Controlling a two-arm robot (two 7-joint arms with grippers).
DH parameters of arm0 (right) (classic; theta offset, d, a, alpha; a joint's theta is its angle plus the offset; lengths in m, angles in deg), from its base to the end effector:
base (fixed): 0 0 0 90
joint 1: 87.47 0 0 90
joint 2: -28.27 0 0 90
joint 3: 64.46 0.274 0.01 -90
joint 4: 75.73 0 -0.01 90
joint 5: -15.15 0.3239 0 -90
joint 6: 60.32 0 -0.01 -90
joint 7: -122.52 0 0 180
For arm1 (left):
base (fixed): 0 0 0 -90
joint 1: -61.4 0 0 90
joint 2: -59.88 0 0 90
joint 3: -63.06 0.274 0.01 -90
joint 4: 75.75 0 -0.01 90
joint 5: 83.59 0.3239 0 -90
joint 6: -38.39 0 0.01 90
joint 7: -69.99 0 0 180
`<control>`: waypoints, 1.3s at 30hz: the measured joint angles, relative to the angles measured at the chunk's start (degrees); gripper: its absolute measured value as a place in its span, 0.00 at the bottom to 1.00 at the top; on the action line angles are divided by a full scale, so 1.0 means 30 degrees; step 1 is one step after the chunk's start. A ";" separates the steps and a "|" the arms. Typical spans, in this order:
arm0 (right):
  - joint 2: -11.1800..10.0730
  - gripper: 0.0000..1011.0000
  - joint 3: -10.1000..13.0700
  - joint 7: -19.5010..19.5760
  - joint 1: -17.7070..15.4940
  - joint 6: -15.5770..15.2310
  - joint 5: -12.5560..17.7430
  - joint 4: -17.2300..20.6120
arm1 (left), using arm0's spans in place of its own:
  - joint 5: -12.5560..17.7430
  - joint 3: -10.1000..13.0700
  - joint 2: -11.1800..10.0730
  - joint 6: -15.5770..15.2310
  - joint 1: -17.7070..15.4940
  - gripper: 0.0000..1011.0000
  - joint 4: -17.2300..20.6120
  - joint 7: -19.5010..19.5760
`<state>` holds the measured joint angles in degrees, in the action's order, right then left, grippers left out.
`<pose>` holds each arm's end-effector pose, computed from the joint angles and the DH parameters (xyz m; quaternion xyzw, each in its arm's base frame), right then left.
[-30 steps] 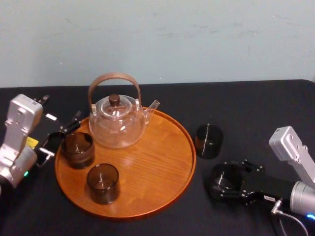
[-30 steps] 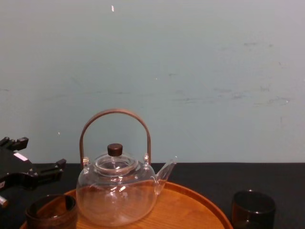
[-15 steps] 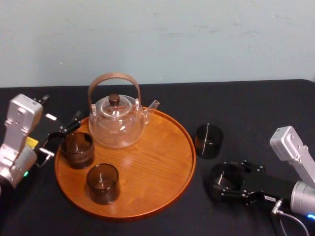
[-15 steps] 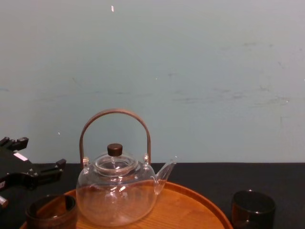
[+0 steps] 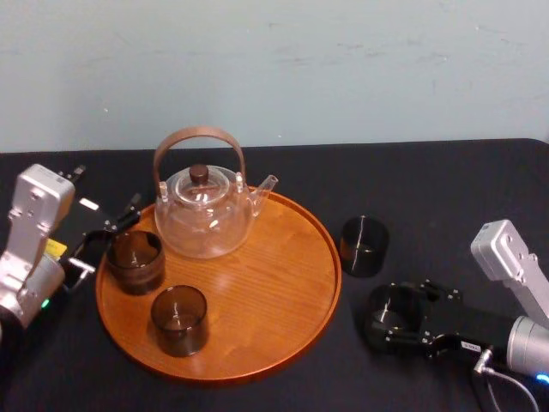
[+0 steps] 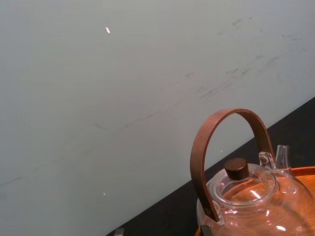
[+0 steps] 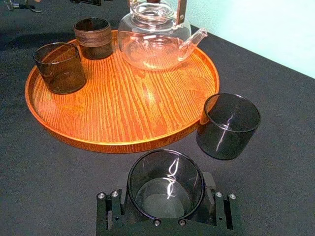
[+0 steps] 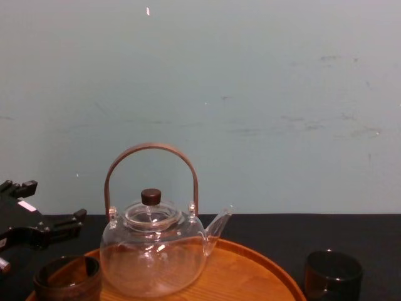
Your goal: Pick up the glass from the table and place it on the tray.
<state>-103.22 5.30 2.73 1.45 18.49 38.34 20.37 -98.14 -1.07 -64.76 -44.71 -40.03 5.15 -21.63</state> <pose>0.3165 -0.0763 -0.2726 -0.2170 0.0513 -0.3414 0.9131 0.3697 0.0695 -0.2923 0.1415 -0.1324 0.5799 0.7913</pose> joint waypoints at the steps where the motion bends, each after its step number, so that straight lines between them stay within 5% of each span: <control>1: 0.0001 0.89 0.0012 -0.0004 -0.0002 0.0019 0.0020 0.0001 | 0.0000 0.0000 0.0000 0.0000 0.0000 0.99 0.0000 0.0000; 18: -0.0213 0.89 0.0329 -0.0912 0.1193 0.0976 0.0890 0.0426 | -0.0001 -0.0001 -0.0001 0.0000 0.0000 0.99 0.0000 0.0000; 39: 0.2064 0.89 -0.2268 -0.2069 0.4207 0.2646 0.0671 -0.1673 | 0.0000 0.0000 0.0000 0.0000 0.0000 0.99 0.0000 0.0000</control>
<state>-97.03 -1.50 -3.48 14.07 26.43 40.35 15.36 -98.14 -1.07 -64.76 -44.71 -40.03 5.14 -21.63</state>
